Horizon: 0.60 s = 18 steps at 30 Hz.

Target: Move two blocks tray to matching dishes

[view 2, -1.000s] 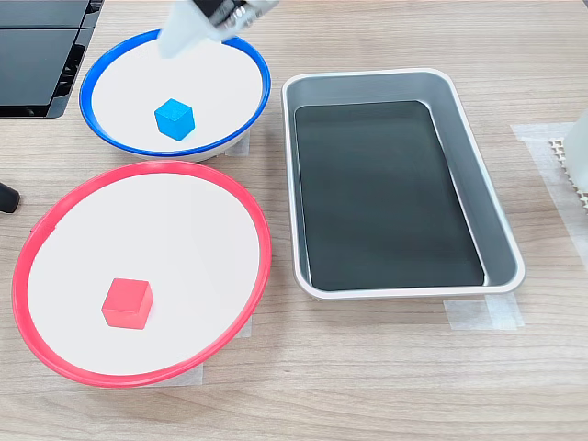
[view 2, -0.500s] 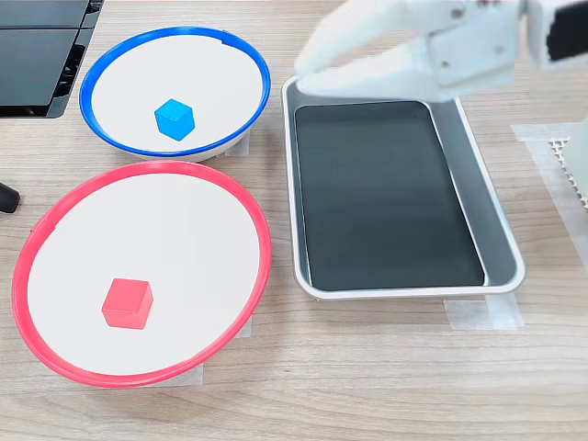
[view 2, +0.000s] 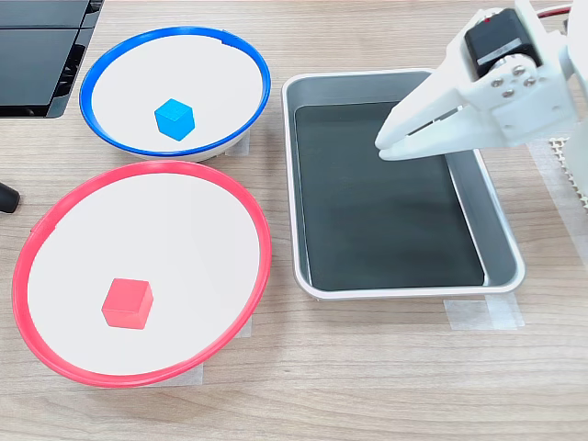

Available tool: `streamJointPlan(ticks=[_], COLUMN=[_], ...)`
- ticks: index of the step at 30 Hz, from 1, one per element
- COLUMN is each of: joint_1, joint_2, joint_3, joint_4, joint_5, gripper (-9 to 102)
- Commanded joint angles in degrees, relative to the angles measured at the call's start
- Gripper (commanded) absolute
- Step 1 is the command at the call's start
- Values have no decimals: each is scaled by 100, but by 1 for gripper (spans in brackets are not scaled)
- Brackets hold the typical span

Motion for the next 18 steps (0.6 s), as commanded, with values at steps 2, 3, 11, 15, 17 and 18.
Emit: streamJointPlan(ticks=[2, 3, 11, 15, 17, 18], joint_1=[-53, -62, -62, -62, -62, -62], joint_2=[141, 141, 141, 141, 141, 141], joint_3=[9, 9, 9, 9, 9, 9], joint_4=[141, 141, 141, 141, 141, 141], joint_5=[-79, -97, -97, -97, -97, -97], gripper=[1, 2, 0, 0, 0, 0])
